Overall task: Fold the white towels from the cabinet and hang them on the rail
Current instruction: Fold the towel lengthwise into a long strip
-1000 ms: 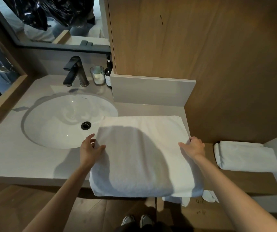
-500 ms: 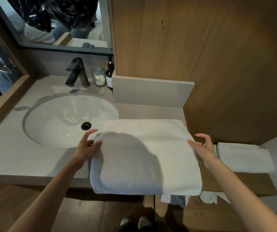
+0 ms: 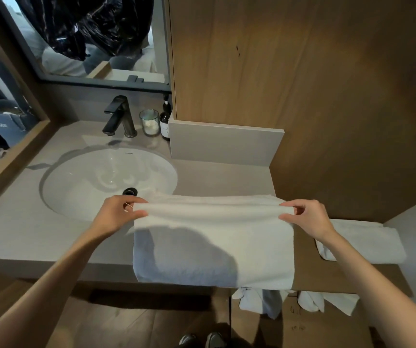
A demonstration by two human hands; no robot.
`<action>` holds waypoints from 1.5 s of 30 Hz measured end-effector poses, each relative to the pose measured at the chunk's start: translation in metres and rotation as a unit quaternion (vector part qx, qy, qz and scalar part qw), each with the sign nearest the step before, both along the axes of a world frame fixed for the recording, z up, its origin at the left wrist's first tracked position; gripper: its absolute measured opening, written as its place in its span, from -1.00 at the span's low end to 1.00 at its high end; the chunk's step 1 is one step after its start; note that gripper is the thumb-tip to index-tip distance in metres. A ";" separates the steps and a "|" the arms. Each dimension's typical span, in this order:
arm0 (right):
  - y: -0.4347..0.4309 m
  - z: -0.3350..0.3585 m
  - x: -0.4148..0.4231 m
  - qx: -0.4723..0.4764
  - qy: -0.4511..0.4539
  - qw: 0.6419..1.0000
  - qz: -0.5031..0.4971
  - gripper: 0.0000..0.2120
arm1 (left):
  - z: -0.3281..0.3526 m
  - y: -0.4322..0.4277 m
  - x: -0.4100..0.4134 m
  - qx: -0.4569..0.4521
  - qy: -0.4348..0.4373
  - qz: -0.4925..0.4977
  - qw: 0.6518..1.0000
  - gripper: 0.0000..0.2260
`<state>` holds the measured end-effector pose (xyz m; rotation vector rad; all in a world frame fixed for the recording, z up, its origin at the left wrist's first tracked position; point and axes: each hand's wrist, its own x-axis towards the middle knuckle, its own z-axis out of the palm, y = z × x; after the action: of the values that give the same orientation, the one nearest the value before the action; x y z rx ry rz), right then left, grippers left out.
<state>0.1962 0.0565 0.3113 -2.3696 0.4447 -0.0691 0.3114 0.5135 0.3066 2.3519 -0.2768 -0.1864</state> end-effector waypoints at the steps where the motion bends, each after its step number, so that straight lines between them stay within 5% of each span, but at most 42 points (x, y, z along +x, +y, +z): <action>1: 0.001 0.003 0.003 -0.014 -0.015 1.000 -0.001 -0.73 | 0.004 0.000 0.003 0.007 -0.025 -0.003 1.000 -0.75; 11: 0.000 0.089 0.049 -0.098 -0.253 0.961 -0.045 -0.78 | 0.100 -0.030 0.056 0.039 -0.311 0.048 0.948 -0.83; 17: -0.006 0.090 0.040 -0.208 -0.269 0.939 -0.046 -0.82 | 0.095 -0.034 0.053 0.031 -0.359 0.039 0.932 -0.86; 23: 0.007 -0.011 -0.020 -0.264 -0.098 0.959 0.036 -0.81 | -0.012 -0.021 -0.006 0.140 -0.235 -0.016 0.962 -0.78; 29: 0.016 -0.071 -0.068 -0.141 0.060 0.981 0.121 -0.67 | -0.081 -0.005 -0.052 0.221 -0.087 -0.096 0.967 -0.89; 33: 0.012 -0.065 -0.059 -0.087 0.124 0.982 0.112 -0.65 | -0.087 -0.005 -0.048 0.104 -0.030 -0.049 0.993 -0.77; 38: 0.023 -0.068 -0.045 0.105 0.051 0.987 -0.110 -0.85 | -0.069 -0.027 -0.045 -0.073 0.056 0.182 0.979 -0.89; 45: 0.047 -0.059 -0.027 0.108 0.054 0.974 -0.190 -0.55 | -0.068 -0.041 -0.037 -0.103 0.103 0.231 0.962 -0.65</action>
<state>0.1692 0.1036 0.2524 -2.0546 0.9070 -0.0641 0.2742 0.4720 0.2382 2.1023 0.3388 -0.1628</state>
